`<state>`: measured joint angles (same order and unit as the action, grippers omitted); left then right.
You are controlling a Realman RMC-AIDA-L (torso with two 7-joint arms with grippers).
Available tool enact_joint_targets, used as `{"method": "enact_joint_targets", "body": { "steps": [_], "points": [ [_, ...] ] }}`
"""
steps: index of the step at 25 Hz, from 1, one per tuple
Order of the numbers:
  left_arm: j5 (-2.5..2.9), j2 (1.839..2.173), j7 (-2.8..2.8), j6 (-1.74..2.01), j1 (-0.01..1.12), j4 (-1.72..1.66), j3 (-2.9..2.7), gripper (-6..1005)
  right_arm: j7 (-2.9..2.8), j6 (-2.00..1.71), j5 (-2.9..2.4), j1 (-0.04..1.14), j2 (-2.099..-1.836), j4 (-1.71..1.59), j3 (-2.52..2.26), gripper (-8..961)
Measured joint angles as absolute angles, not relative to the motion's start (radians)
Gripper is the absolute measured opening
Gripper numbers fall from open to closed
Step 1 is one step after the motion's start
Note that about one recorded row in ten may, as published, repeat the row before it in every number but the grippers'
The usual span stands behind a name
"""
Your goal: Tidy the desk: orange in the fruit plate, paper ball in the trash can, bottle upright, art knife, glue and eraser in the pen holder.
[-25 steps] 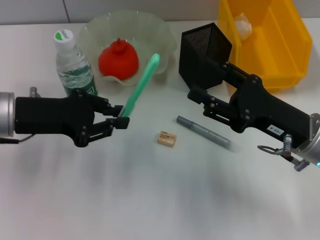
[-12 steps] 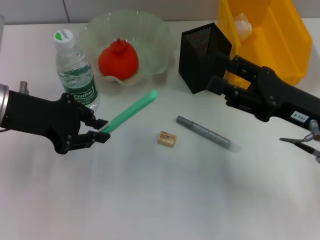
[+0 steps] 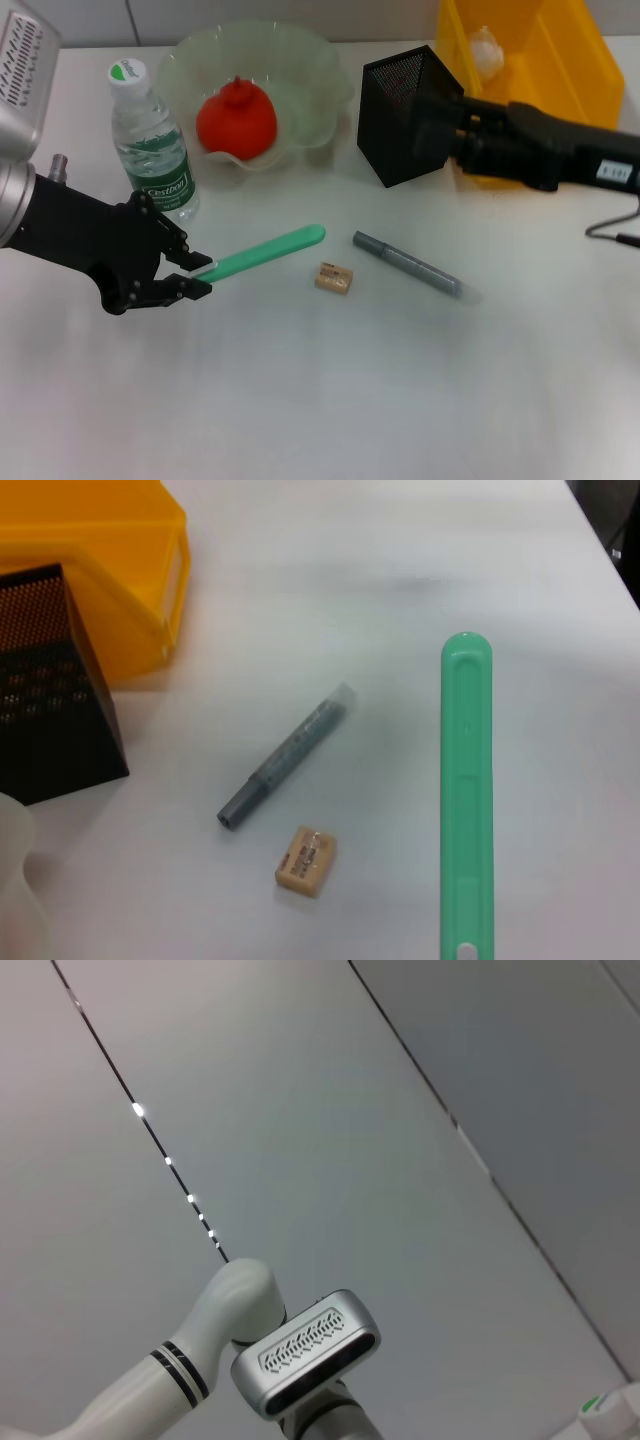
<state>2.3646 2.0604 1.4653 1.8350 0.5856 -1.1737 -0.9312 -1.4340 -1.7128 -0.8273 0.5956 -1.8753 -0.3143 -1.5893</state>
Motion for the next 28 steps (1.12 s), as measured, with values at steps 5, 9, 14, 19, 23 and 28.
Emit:
{"method": "enact_joint_targets", "body": {
  "steps": [5, 9, 14, 19, 23, 28],
  "points": [
    [2.362, 2.063, 1.454, 1.833, 0.590, -1.182, -0.932, 255, -1.560, -1.694, -1.012, 0.610, -1.869, -0.392, -1.442, 764],
    [2.293, 2.062, 1.443, 1.834, 0.584, -1.180, -0.899, 257, -1.516, -1.678, -1.143, 0.538, -1.917, -0.445, -1.287, 763],
    [2.199, 2.065, 1.460, 1.833, 0.575, -1.146, -0.824, 260, -1.394, -1.694, -1.158, 0.446, -1.955, -0.477, -1.250, 763],
    [2.062, 2.064, 1.542, 1.835, 0.579, -1.048, -0.788, 263, -1.280, -1.687, -1.197, 0.395, -1.987, -0.469, -1.248, 763],
    [1.992, 2.065, 1.583, 1.827, 0.582, -0.994, -0.786, 265, -1.221, -1.658, -1.229, 0.375, -2.006, -0.465, -1.248, 763],
    [1.895, 2.066, 1.652, 1.816, 0.602, -0.897, -0.785, 268, -1.151, -1.633, -1.246, 0.369, -2.024, -0.445, -1.247, 763]
  ]
}}
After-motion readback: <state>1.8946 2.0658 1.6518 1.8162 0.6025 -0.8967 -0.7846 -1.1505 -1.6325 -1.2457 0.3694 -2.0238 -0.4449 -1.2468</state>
